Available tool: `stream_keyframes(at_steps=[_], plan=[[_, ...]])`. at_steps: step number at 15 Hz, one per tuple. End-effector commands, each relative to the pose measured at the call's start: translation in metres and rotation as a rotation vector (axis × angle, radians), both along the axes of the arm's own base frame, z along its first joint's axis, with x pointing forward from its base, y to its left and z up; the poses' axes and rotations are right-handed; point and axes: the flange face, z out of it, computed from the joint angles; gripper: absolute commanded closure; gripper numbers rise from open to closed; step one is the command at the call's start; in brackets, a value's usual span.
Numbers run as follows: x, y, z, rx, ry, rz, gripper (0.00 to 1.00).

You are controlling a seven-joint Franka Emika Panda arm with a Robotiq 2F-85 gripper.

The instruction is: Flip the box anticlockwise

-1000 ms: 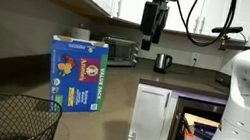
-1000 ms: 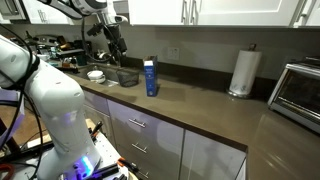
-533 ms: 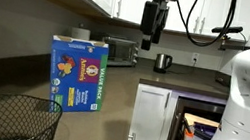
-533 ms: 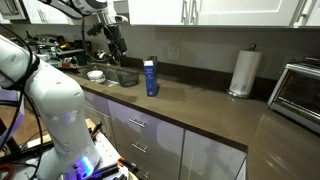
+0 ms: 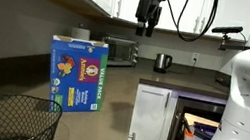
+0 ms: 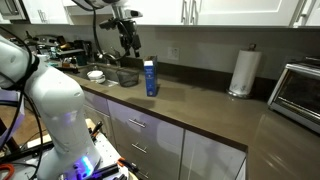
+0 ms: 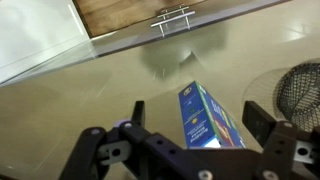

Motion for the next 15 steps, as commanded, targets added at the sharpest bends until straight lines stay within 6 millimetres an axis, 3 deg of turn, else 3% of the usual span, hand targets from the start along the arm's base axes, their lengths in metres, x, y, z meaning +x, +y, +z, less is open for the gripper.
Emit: stream_keyframes(at_steps=[1,2,4,8,15], plan=[[0.007,-0.038,0.006,0.060,-0.074,0.067,0.00],[0.008,-0.025,0.006,0.040,-0.041,0.025,0.00],[0.010,-0.033,0.007,0.051,-0.044,0.021,0.00],[0.009,-0.025,0.006,0.040,-0.044,0.034,0.00],[-0.001,-0.017,-0.048,0.011,-0.113,0.210,0.00]])
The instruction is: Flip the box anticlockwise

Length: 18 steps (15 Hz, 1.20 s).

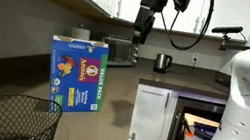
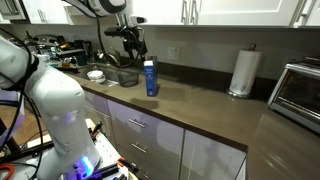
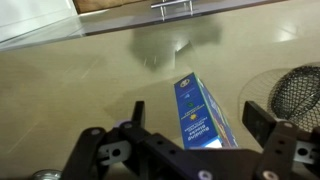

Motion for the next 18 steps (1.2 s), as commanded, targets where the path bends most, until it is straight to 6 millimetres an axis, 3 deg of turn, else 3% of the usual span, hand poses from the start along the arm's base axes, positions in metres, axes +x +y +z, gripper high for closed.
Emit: stream_keyframes(at_steps=[1,8,9,12,18], plan=[[-0.007,-0.002,-0.028,-0.013,-0.070,0.107,0.00],[0.003,-0.033,-0.064,-0.005,-0.184,0.332,0.00],[0.016,-0.039,-0.061,-0.002,-0.207,0.363,0.00],[0.028,-0.054,-0.071,0.035,-0.263,0.432,0.00],[0.037,-0.044,-0.103,0.175,-0.206,0.510,0.00]])
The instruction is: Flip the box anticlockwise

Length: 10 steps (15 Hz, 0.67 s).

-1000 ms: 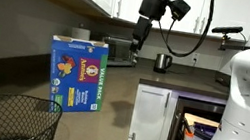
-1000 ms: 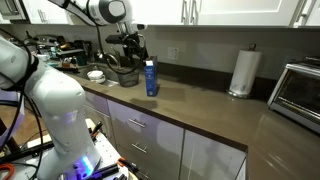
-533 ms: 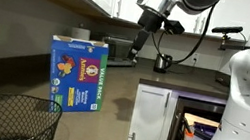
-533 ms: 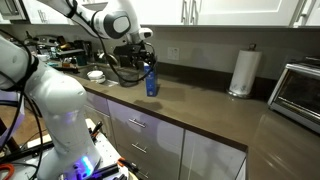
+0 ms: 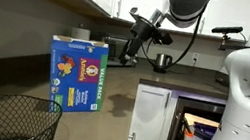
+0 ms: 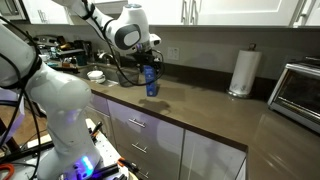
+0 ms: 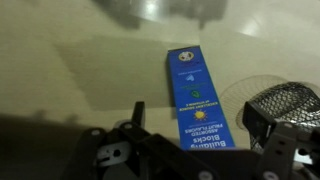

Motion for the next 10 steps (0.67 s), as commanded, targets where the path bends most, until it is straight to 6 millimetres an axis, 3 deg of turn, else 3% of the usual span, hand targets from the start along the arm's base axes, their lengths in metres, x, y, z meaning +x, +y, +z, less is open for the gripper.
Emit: stream_keyframes(at_steps=[1,10], plan=[[0.004,0.013,-0.014,0.060,0.043,0.054,0.00],[0.005,0.042,-0.026,0.031,0.002,0.137,0.00]])
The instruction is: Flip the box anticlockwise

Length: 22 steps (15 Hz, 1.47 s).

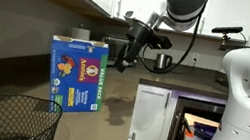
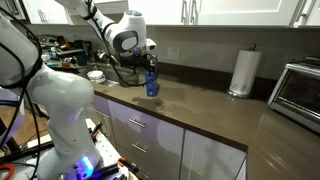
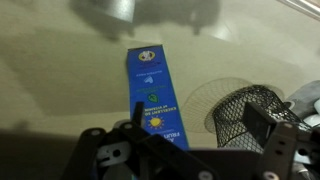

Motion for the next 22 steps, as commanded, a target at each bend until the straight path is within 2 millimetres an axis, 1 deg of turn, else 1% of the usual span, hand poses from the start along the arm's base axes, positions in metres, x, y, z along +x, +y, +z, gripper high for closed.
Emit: stream_keyframes(at_steps=[1,5,6,8,10,15,22], plan=[[0.008,0.008,-0.009,-0.038,-0.058,0.052,0.00],[0.017,0.009,-0.018,-0.095,-0.122,0.051,0.00],[0.011,0.009,-0.011,-0.060,-0.089,0.037,0.00],[0.014,0.011,-0.017,-0.072,-0.096,0.035,0.00],[0.017,0.012,-0.018,-0.077,-0.124,0.033,0.00],[0.024,0.007,-0.017,-0.097,-0.183,0.021,0.00],[0.033,0.002,-0.030,-0.119,-0.216,0.018,0.00]])
